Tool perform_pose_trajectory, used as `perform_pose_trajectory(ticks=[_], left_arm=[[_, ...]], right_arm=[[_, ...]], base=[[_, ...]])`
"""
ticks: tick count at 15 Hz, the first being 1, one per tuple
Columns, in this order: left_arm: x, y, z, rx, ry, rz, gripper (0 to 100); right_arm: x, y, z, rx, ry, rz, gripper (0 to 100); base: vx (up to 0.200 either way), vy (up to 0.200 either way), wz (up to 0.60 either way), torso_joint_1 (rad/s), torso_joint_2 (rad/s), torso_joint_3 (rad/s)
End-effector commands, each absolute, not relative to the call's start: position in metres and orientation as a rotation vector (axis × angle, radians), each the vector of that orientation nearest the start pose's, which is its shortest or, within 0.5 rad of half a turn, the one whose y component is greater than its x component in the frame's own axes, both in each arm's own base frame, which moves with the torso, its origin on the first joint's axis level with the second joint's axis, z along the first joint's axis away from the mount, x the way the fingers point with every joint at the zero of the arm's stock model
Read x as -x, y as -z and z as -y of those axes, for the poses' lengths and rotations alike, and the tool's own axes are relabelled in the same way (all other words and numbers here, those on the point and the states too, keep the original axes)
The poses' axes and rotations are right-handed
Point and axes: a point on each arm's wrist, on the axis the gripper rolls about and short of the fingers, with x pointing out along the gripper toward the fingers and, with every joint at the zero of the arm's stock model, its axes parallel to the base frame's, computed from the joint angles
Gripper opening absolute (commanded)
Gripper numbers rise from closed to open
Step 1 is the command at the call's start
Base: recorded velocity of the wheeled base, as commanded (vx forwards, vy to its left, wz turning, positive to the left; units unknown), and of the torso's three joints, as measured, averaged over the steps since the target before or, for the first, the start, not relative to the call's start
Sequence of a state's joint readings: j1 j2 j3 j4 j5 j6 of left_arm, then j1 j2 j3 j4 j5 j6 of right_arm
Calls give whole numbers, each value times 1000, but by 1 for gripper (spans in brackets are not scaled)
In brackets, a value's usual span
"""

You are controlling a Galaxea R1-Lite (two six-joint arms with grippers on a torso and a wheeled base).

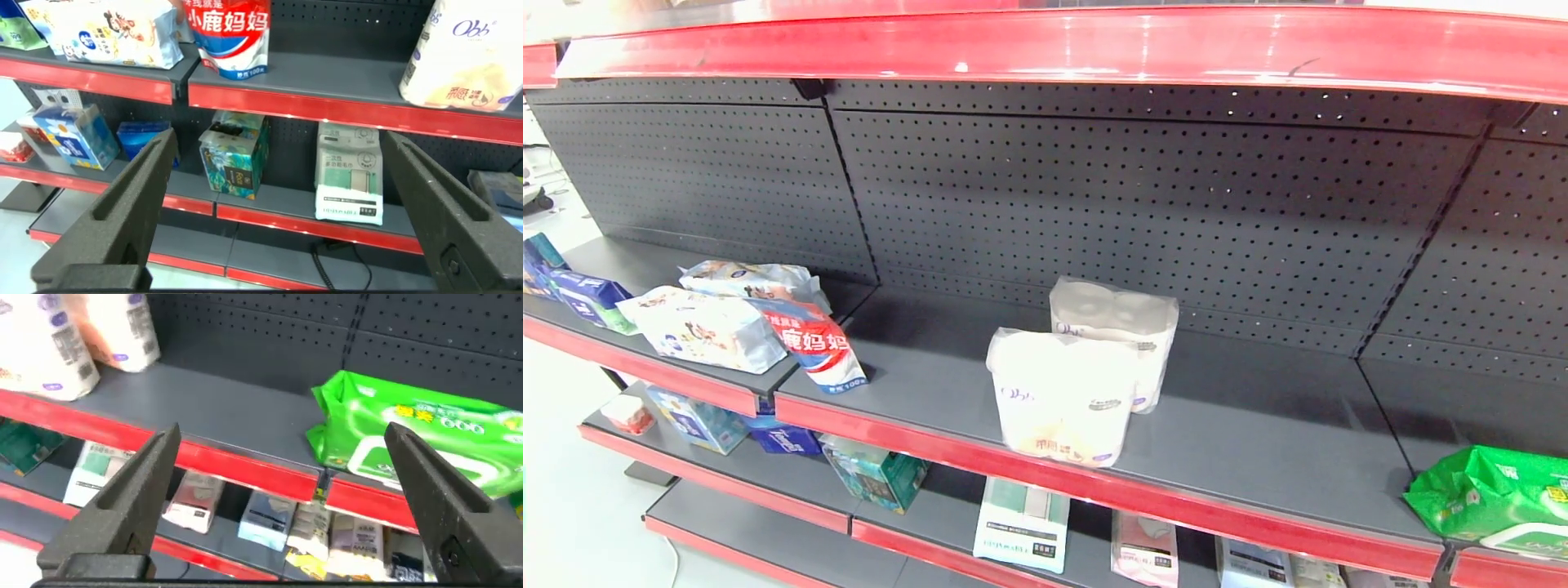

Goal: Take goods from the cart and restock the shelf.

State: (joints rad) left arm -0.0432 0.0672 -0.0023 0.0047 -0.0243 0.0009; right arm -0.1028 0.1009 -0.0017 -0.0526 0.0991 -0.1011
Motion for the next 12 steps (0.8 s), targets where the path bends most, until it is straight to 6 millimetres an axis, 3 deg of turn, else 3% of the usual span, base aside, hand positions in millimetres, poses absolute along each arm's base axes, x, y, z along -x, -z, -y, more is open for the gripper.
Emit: perform_pose_trajectory(ticks=[1,5,7,12], left_arm=[[18,-77,0,-1,67,-72,100],[18,-77,0,-1,69,-72,100],[18,-77,0,-1,67,-74,100],[18,-77,0,-1,67,-74,100]], right_arm=[[15,-83,-2,94,73,-48,100],[14,-78,0,3,102,-120,100],[20,-76,1,7,18,-46,100],[23,-75,1,6,35,-5,100]], base=[[0,0,0,0,0,0],[0,0,0,0,0,0],[0,0,0,0,0,0],[0,0,0,0,0,0]])
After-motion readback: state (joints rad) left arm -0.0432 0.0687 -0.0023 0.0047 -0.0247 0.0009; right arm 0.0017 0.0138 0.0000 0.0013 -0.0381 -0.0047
